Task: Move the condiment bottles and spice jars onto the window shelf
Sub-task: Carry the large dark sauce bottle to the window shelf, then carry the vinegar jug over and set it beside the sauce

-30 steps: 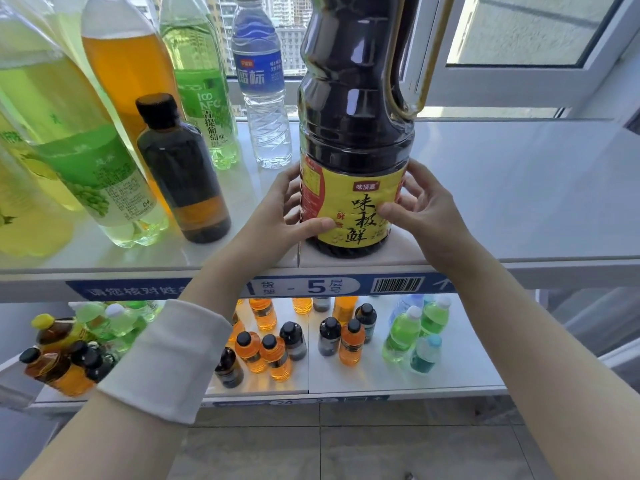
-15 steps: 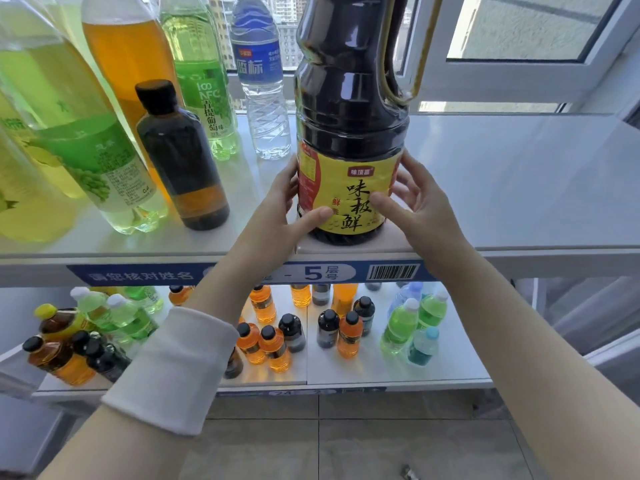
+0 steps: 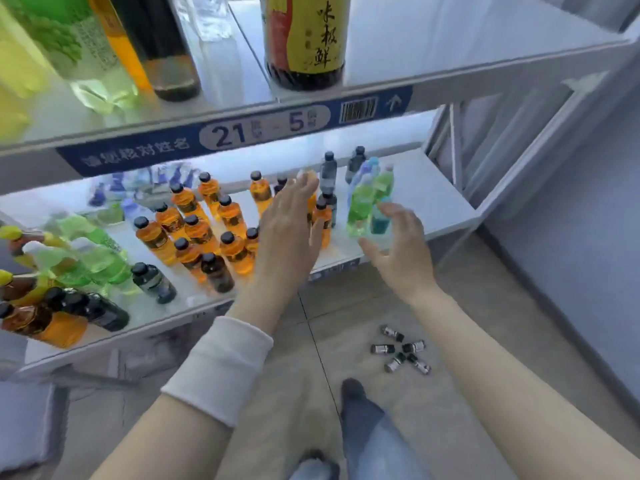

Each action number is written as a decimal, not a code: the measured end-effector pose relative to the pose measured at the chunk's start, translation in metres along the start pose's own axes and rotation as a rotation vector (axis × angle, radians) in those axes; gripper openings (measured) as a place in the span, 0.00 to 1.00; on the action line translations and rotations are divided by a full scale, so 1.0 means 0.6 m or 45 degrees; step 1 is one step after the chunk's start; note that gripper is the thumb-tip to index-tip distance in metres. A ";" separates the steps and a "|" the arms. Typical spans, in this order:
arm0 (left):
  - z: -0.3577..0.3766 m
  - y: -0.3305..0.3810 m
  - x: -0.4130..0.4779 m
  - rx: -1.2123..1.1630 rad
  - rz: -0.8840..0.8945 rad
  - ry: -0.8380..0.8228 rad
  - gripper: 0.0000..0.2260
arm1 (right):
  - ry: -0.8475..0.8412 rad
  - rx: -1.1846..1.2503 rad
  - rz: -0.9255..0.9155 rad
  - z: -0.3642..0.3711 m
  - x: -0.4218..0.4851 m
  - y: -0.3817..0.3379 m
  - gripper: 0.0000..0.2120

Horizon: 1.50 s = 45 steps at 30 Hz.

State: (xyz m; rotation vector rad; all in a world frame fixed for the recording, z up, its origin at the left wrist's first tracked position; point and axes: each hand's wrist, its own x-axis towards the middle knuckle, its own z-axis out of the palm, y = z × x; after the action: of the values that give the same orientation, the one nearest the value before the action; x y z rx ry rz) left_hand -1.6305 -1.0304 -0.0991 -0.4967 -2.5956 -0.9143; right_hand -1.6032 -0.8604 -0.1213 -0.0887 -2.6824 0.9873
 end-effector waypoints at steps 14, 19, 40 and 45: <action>0.194 0.232 -0.324 0.278 0.420 -1.063 0.23 | -0.179 -0.459 0.878 -0.101 -0.517 0.163 0.34; 0.251 0.393 -0.471 0.261 0.727 -1.213 0.22 | -0.057 -0.434 1.215 -0.182 -0.747 0.225 0.31; 0.438 1.068 -1.017 -0.012 1.810 -1.651 0.21 | 0.640 -0.334 2.211 -0.576 -1.402 0.416 0.26; 0.477 1.217 -1.094 -0.055 1.978 -1.669 0.21 | 0.791 -0.404 2.303 -0.684 -1.499 0.461 0.25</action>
State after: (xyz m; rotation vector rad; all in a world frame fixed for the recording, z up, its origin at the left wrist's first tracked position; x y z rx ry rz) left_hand -0.7962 -0.4477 -0.2030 -3.1443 -1.6553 0.0786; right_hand -0.6362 -0.5294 -0.2168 -2.5495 -1.5488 0.5092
